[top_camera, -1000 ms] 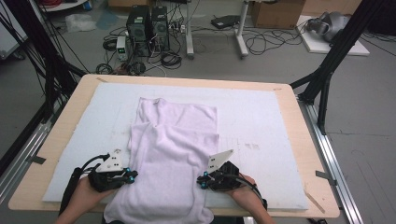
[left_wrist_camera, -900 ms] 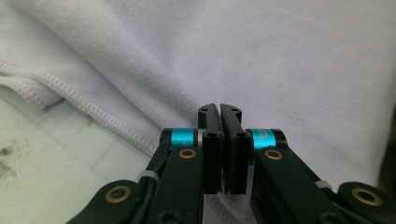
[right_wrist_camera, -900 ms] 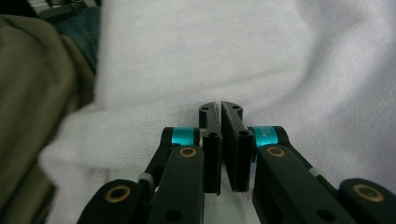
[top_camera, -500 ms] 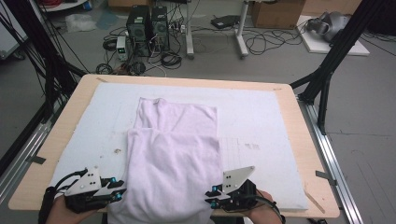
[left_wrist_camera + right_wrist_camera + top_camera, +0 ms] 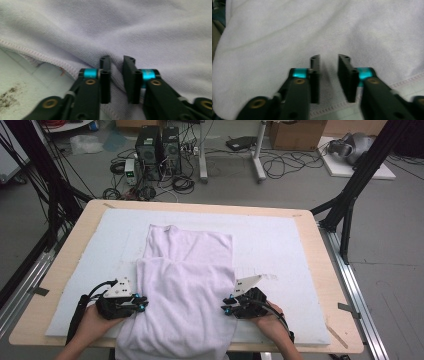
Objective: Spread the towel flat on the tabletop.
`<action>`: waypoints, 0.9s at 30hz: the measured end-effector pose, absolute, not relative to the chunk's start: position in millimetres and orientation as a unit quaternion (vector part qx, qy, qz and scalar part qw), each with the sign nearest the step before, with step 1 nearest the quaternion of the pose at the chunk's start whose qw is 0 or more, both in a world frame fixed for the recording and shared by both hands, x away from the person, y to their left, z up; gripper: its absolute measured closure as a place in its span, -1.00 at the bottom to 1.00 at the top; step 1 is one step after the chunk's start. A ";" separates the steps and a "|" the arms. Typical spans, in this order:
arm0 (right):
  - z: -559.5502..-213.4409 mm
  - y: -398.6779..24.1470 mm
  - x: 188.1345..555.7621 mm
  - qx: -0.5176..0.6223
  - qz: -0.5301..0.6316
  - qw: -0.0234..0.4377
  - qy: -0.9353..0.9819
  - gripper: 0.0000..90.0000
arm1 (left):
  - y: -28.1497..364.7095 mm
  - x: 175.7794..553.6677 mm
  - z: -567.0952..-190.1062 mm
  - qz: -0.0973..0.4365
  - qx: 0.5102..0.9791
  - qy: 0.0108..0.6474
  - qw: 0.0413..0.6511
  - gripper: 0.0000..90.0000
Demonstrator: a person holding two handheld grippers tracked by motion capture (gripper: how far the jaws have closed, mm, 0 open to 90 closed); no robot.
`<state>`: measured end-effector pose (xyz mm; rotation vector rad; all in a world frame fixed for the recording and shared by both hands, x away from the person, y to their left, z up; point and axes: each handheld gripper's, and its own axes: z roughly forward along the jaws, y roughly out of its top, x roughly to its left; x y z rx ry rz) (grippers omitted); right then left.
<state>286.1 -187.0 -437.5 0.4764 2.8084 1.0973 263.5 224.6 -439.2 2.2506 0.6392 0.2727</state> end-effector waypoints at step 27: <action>-435.0 -183.5 274.9 0.136 0.360 0.033 0.922 0.40 | 228.1 241.2 -438.9 0.096 0.892 0.228 0.378 0.49</action>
